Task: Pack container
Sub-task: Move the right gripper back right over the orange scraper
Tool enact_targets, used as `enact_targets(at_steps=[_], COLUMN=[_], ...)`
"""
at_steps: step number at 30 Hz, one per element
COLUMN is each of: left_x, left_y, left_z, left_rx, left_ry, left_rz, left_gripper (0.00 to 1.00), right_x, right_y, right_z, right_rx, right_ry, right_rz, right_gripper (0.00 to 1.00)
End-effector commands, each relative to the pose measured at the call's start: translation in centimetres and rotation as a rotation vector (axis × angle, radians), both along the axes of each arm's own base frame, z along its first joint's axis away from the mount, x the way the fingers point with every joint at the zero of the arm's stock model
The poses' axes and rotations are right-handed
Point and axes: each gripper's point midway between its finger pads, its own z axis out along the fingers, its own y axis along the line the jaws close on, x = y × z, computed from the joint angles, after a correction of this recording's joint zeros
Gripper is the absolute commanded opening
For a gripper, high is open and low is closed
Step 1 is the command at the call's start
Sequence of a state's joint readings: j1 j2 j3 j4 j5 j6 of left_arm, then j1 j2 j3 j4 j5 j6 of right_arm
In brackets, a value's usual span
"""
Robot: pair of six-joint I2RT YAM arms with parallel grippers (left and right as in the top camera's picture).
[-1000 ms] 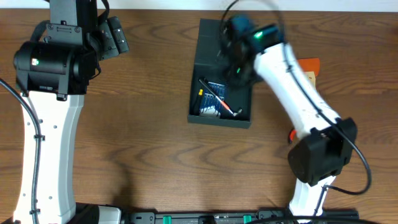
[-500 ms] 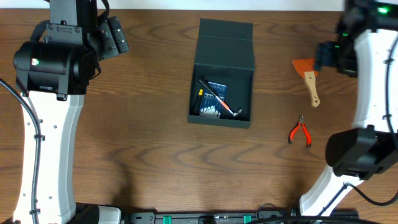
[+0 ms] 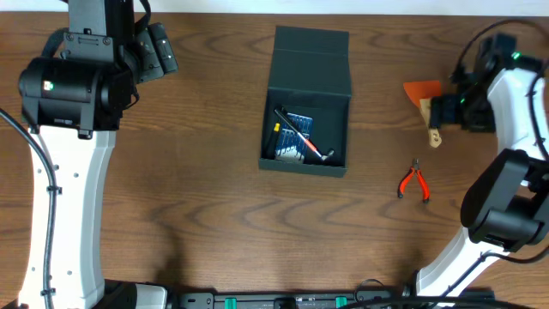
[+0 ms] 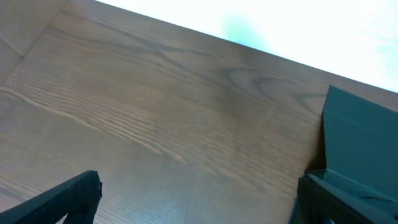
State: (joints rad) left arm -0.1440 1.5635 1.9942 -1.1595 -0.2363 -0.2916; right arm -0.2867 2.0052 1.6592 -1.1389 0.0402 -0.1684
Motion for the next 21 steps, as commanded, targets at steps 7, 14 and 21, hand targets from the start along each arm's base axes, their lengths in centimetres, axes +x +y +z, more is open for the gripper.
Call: enact_targets(at_steps=[7,14,21], left_x=[-0.2,-0.2,-0.2], left_y=[0.4,0.4,0.4], left_z=[0.4,0.4,0.4], left_rx=[0.006,0.006,0.007], left_ry=[-0.009,-0.009,-0.009], left_rz=[0.015,0.015,0.015], left_gripper=[0.99,0.99,0.98], right_x=[-0.9,0.5,1.5], right_y=[1.7,1.7,1.4], right_z=[-6.6,-7.4,-7.5], right_rx=[0.050,0.041,0.026], right_ry=[-0.025,-0.102,-0.138], right_rz=[0.163,0.220,0.213], right_gripper=[0.95,0.99,0.99])
